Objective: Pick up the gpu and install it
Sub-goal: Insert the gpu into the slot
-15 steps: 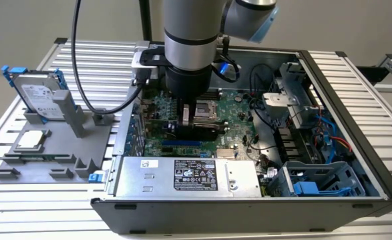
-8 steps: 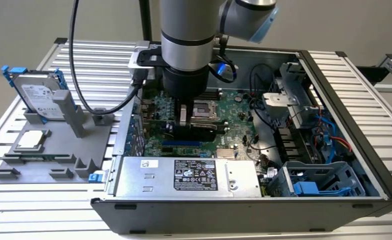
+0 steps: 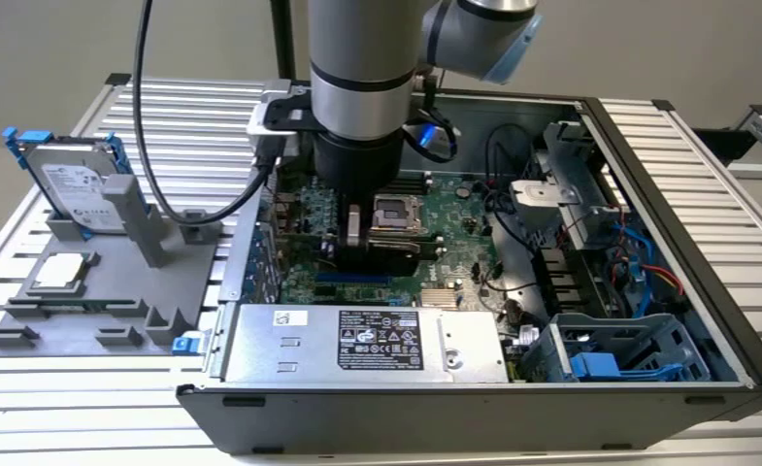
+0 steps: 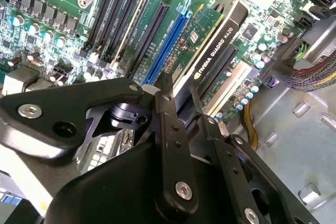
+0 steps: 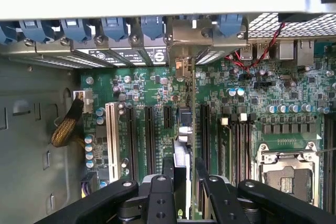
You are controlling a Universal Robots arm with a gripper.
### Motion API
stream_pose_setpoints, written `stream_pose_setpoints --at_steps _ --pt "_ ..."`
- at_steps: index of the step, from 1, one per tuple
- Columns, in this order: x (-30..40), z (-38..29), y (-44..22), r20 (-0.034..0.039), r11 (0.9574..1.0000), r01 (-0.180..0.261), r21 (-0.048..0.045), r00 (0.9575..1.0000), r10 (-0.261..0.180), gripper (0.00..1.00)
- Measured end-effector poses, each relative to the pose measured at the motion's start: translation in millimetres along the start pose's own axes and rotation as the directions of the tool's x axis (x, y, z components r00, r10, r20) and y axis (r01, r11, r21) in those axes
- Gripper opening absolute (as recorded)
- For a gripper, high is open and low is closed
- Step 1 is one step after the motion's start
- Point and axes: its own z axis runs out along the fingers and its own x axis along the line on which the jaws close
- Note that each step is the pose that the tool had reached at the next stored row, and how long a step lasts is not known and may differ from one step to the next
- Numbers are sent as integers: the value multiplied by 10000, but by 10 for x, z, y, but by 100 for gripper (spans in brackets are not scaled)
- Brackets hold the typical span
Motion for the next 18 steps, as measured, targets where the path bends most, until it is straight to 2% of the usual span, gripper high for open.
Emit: stream_pose_setpoints --at_steps 13,18 --pt "0 15 5 -1 10000 -1 -41 10000 1 0" --pt "1 45 5 -1 10000 -1 -41 10000 1 0"
